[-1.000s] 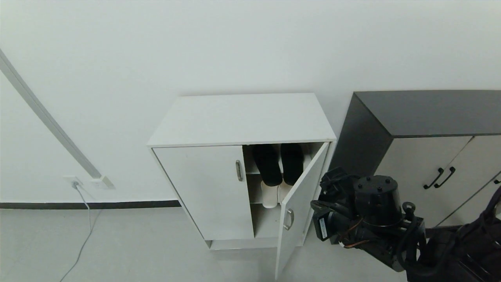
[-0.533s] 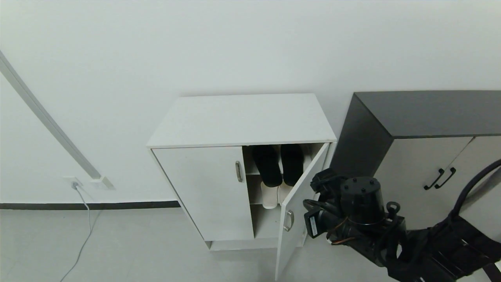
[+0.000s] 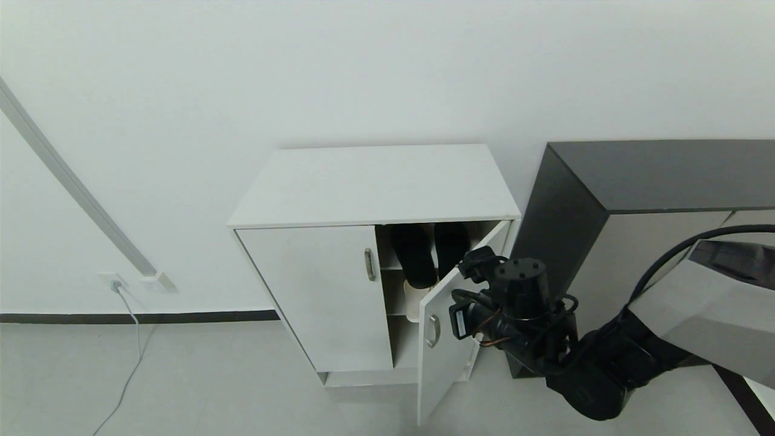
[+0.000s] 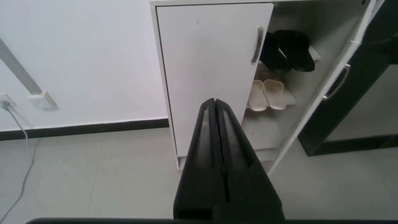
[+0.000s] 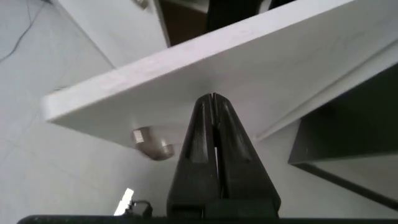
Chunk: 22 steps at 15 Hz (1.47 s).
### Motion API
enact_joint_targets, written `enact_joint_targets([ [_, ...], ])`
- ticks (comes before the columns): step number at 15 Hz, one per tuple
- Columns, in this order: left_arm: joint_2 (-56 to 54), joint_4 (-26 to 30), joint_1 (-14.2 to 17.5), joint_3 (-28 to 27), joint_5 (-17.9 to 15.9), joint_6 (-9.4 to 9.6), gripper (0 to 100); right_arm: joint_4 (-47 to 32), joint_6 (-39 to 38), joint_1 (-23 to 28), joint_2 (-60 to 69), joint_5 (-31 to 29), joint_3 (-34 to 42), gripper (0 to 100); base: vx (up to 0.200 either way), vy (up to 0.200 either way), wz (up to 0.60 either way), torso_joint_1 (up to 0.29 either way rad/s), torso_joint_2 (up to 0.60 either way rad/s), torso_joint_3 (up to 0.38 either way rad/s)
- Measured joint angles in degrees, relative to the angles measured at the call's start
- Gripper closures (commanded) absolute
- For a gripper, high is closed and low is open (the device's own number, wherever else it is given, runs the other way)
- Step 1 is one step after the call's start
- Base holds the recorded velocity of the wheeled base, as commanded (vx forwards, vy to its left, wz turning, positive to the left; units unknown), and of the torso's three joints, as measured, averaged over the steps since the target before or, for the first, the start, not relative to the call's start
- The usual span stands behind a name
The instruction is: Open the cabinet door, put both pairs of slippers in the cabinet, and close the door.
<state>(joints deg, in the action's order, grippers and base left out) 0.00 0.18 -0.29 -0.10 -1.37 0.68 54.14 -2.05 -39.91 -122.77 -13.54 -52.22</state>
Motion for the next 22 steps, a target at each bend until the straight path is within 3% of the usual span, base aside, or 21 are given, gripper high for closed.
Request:
enact_joint_targets([
  [22, 0.0, 0.0, 0.0, 0.0, -0.02, 0.0, 100, -9.83, 0.28, 4.52, -13.56, -0.24, -27.21, 100, 0.0, 0.0, 0.0, 0.0, 0.0, 0.0],
])
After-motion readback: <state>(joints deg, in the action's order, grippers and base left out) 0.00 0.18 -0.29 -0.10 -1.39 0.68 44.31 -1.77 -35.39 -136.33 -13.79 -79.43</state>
